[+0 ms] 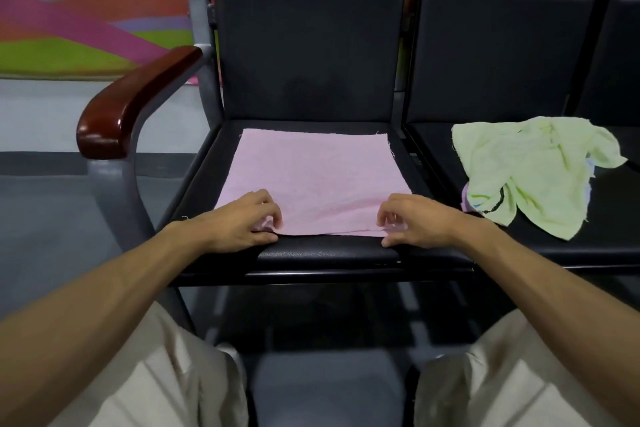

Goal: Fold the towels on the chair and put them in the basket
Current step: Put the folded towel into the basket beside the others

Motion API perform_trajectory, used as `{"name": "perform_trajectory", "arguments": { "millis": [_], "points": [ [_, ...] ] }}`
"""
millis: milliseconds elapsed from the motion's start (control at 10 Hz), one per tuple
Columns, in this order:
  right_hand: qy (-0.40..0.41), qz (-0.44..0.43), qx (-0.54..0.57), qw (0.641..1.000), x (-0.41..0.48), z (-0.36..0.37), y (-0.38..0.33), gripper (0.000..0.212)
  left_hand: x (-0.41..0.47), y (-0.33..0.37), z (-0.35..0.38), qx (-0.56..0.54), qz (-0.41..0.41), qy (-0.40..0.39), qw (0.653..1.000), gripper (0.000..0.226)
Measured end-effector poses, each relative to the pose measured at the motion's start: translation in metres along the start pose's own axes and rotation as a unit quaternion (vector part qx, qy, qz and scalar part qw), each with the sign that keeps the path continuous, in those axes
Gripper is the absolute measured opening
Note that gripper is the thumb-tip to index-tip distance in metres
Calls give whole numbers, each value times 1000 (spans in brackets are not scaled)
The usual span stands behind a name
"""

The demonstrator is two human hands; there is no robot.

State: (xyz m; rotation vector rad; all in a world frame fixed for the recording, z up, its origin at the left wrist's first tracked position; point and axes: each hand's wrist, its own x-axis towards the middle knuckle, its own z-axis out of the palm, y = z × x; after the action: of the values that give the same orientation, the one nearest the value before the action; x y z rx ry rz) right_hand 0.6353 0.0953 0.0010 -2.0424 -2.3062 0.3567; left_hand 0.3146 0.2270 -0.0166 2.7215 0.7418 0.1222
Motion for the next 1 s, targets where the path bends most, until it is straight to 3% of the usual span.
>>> {"name": "perform_trajectory", "arguments": {
  "millis": [100,300,400,500,600,700,800,900,1000],
  "points": [
    [11,-6,-1,1000,0,-2,6,20,-5,-5,-5,49,-18,-3,999,20],
    [-45,27,1,999,-4,-7,5,28,3,-25,5,163,8,27,986,17],
    [-33,32,-13,999,4,-3,9,24,19,-26,10,206,1,23,978,12],
    [-19,38,-60,997,12,1,14,17,33,-31,6,242,20,36,970,21],
    [-3,64,-50,997,20,2,16,16,43,-28,-1,229,-1,74,971,23],
    [-7,96,-24,995,24,1,17,24,40,-14,-9,75,-63,85,992,13],
    [0,104,32,994,26,-2,19,28,33,-21,-11,-28,-75,73,994,6],
    [-14,94,122,988,25,-7,23,31,21,-31,-23,-65,-136,59,987,33],
    [-2,103,167,981,23,-7,26,17,7,-39,-25,-39,-151,83,984,34]
  ]
}}
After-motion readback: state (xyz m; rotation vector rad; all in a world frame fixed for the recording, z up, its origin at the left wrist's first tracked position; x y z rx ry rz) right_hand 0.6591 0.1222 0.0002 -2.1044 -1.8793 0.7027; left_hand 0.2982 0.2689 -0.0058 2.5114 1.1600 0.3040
